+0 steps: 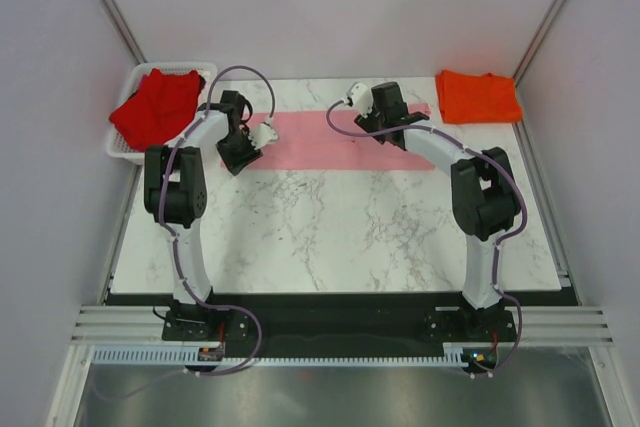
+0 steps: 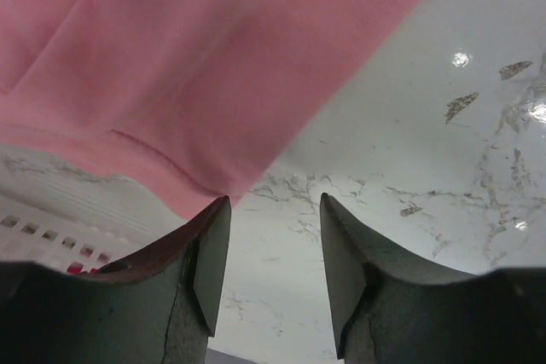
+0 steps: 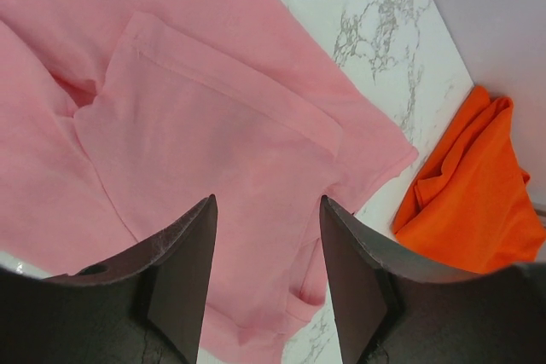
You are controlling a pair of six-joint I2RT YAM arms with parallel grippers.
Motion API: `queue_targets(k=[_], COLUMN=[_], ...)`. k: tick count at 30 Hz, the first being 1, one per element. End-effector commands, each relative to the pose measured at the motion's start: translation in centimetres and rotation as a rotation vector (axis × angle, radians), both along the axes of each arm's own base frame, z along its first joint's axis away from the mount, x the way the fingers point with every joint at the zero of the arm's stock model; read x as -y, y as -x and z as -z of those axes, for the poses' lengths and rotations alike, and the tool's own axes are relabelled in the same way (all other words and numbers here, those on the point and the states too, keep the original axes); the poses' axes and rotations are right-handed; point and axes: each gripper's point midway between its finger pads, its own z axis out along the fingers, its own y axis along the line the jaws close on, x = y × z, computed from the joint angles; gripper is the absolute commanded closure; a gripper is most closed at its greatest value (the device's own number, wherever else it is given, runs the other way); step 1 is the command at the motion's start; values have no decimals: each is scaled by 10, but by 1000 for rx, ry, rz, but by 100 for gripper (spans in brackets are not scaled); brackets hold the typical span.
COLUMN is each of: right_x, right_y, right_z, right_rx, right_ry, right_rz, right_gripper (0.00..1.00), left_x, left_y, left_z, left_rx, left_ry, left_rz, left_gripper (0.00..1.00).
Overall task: Fold and stack the t-shirts
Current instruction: Fold the tshirt
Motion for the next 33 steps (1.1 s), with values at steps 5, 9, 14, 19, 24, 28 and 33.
queue_targets(k=[5, 9, 14, 19, 24, 28, 33], right_x=[12, 15, 15, 11, 10, 11, 12], right_y=[14, 19, 19, 17, 15, 15, 20], right_z=[-20, -17, -19, -19, -19, -21, -24], right_rx=[20, 12, 16, 12, 7, 8, 8], right_ry=[-29, -26, -26, -39, -38, -40, -42], right_rz=[40, 44, 41, 36, 33, 35, 38], right_gripper=[40, 40, 40, 40, 40, 40, 40], left_x=[-9, -6, -4, -6, -12, -11, -6], left_y=[-22, -24, -23, -24, -16, -11, 4], left_z=[12, 13, 5, 9, 30, 37, 16], left_rx=[11, 13, 28, 24, -27, -46, -31], left_ry=[-46, -30, -14, -25, -58, -50, -18], left_rz=[-13, -29, -36, -42, -47, -70, -73], left_gripper=[47, 48, 51, 52, 74, 88, 98])
